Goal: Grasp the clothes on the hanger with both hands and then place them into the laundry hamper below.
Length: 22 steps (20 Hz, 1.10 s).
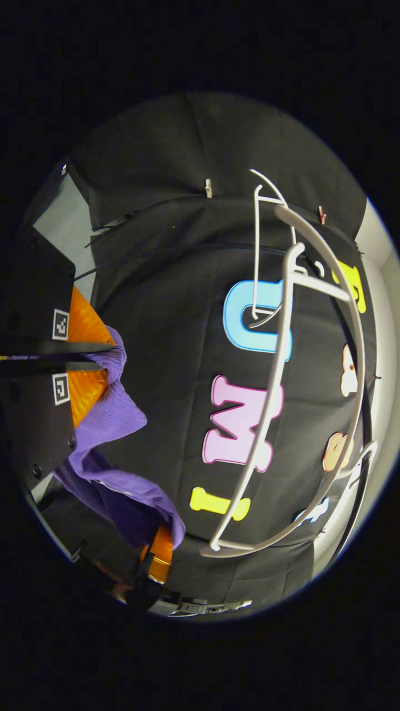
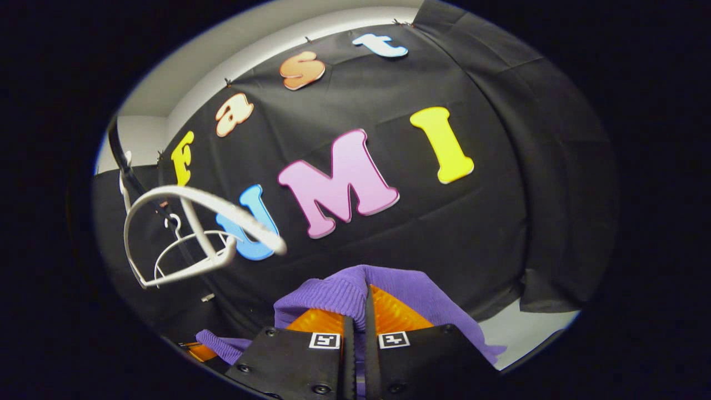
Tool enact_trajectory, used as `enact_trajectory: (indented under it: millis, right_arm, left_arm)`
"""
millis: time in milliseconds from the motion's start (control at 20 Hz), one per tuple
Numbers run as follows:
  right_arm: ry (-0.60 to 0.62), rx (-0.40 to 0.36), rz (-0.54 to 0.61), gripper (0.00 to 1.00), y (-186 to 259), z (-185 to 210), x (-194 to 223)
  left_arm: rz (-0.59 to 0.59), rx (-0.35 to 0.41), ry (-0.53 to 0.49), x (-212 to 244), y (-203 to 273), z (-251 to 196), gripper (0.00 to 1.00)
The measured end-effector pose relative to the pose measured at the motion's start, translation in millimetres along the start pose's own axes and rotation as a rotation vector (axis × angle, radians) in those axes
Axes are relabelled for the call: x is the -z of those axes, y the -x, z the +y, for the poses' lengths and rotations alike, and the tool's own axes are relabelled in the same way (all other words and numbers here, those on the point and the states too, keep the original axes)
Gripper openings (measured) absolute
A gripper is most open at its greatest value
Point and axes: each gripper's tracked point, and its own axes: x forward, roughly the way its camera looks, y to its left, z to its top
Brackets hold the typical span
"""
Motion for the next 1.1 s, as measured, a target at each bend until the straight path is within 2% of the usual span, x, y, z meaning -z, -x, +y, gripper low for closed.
enact_trajectory:
  millis: [200,400,550,700,800,950,1100]
  right_arm:
    - [0.032,0.015,0.181,0.11,18.6,3.9,76.5]
    - [0.06,-0.078,0.361,0.11,50.3,42.8,148.2]
    - [0.195,-0.12,0.489,0.11,68.1,54.1,188.4]
    - [0.293,-0.134,0.599,0.11,82.7,52.6,222.5]
    - [0.311,-0.156,0.66,0.11,95.6,58.5,240.7]
    - [0.346,-0.228,0.728,0.11,110.5,75.7,266.2]
    - [0.418,-0.199,0.764,0.11,124.4,68.3,277.1]
  left_arm:
    - [0.104,0.013,-0.018,41.0,16.4,-3.1,0.07]
    - [0.19,0.005,-0.015,71.0,24.9,7.0,0.07]
    - [0.323,-0.02,-0.035,110.7,30.0,23.1,0.07]
    - [0.455,-0.022,-0.008,145.7,39.8,30.6,0.08]
    - [0.524,-0.015,0.013,160.2,45.3,28.7,0.08]
    - [0.57,-0.01,0.003,180.2,40.7,32.9,0.07]
    - [0.618,0.002,-0.018,193.5,52.5,35.8,0.08]
